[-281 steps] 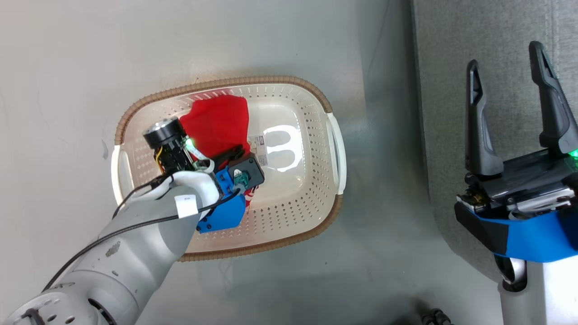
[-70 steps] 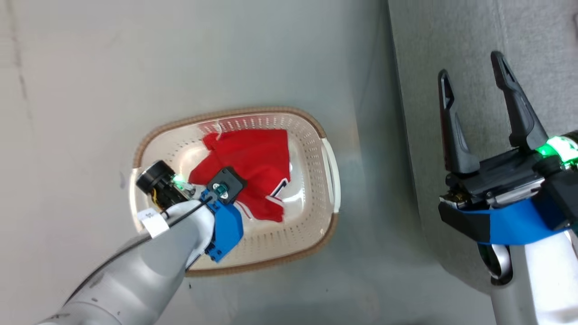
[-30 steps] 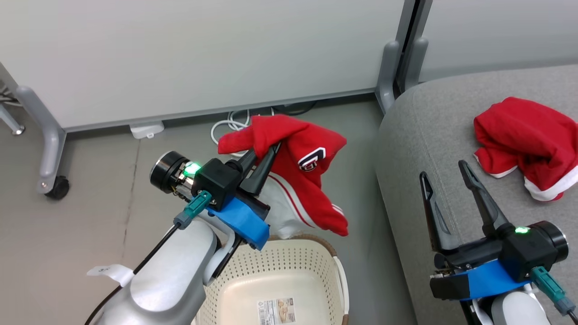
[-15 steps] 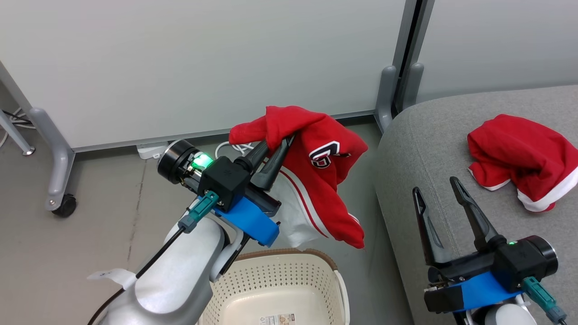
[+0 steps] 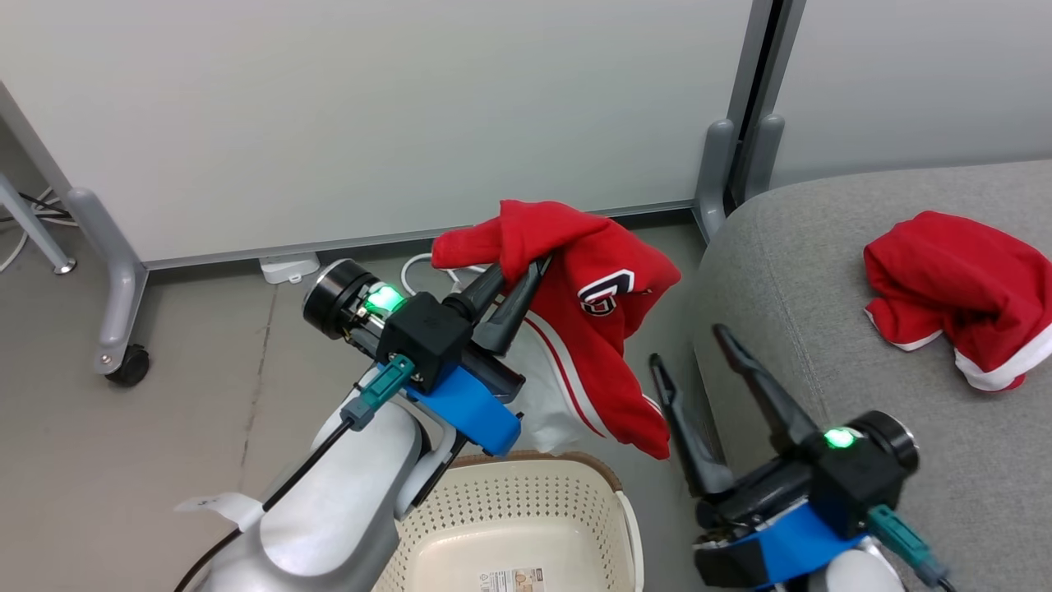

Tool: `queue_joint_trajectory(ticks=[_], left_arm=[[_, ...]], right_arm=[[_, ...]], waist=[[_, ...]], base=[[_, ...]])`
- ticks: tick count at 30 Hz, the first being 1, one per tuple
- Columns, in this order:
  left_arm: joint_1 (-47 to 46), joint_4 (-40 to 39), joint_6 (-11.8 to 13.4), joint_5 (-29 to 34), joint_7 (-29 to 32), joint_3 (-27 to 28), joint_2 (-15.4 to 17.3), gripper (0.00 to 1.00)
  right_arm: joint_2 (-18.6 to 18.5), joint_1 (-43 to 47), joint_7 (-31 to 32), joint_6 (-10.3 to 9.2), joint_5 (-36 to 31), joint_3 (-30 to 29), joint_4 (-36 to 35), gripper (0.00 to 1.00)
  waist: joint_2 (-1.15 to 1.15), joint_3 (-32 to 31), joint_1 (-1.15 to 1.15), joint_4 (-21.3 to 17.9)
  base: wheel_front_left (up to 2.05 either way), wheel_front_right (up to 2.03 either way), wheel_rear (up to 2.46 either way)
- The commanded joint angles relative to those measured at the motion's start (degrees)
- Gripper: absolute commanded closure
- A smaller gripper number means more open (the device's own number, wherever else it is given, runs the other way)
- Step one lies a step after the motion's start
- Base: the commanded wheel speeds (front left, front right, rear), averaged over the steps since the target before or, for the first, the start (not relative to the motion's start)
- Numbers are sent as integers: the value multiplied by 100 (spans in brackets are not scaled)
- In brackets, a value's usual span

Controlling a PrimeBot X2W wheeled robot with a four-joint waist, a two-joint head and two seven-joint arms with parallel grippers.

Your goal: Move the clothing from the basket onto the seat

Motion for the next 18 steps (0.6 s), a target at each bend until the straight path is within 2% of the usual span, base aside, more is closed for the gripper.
queue_joint_trajectory(ticks=[1,9,18], left_arm=[[2,9,-9,42,-28,-17,-24,100],[-99,-1,-55,124,-28,-188,-188,100],[-165,-26,-92,189,-28,-341,-354,100]], right_arm=[[-10,-153,-2,1,34,167,68,0],[-47,-777,-2,1,47,627,688,0],[27,-1367,-2,1,23,752,1572,0]], waist=[[0,25,0,31],[0,156,0,237],[0,288,0,391]], base=[[0,0,0],[0,0,0],[0,0,0]])
